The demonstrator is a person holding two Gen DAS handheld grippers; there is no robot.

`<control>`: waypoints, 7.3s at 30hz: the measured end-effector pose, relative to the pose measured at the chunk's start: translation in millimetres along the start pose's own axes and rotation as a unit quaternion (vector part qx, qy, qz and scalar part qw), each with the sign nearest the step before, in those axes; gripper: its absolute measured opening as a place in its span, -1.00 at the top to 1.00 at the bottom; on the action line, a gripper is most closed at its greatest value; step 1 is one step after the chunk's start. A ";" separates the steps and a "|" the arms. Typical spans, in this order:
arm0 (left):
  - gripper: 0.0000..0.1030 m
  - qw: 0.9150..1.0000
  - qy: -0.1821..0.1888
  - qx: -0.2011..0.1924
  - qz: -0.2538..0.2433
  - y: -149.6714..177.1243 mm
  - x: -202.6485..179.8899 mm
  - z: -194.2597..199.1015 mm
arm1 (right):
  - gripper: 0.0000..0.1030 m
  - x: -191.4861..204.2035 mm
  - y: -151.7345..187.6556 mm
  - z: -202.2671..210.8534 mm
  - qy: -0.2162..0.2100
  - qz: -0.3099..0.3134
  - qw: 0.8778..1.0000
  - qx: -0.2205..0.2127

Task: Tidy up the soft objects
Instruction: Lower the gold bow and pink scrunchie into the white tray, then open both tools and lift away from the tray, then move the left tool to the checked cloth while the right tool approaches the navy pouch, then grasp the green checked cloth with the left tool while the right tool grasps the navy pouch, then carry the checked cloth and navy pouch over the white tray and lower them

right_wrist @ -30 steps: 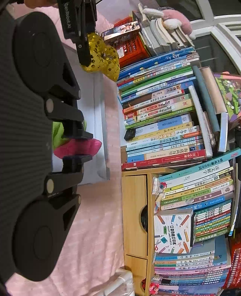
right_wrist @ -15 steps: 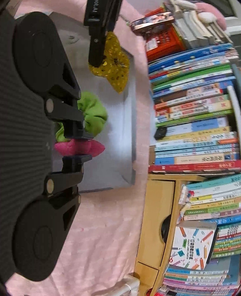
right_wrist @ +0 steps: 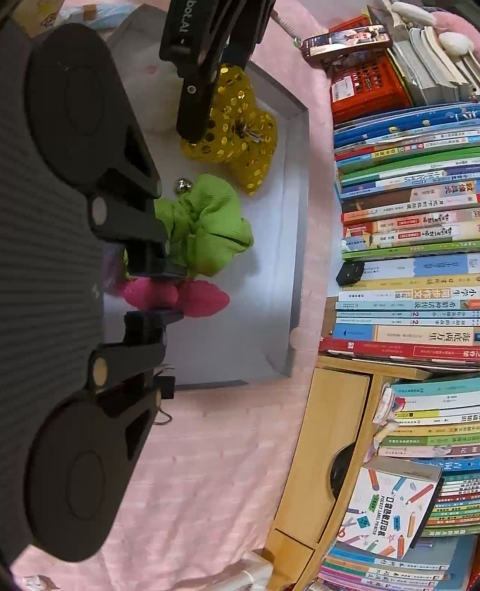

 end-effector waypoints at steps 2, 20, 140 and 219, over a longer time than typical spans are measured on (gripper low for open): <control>-0.17 1.000 0.005 -0.003 -0.002 0.7 -0.8 3.1 | 0.50 -0.7 -0.2 1.9 -0.003 -0.007 1.000 -0.004; -0.61 0.994 0.004 -0.106 -0.010 9.7 -7.1 77.0 | -0.18 -2.7 0.2 50.3 -0.021 -0.026 0.997 -0.070; 0.05 0.948 -0.108 -0.289 -0.079 289.7 -124.1 127.1 | -0.57 35.2 243.9 187.2 0.055 -0.023 0.974 -0.219; 0.35 0.987 -0.096 -0.075 0.108 23.8 36.7 71.5 | -0.04 -25.3 12.2 59.8 0.020 -0.105 0.990 -0.089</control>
Point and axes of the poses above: each gripper's, at about its wrist camera, not at the fingertips, and z roughly against the way its jaws point, x to its left, y to its underside, the point moved 5 cm from there along -z, roughly the way its jaws point, and after that the axes turned 5 degrees about -x, right-handed, at the moved point
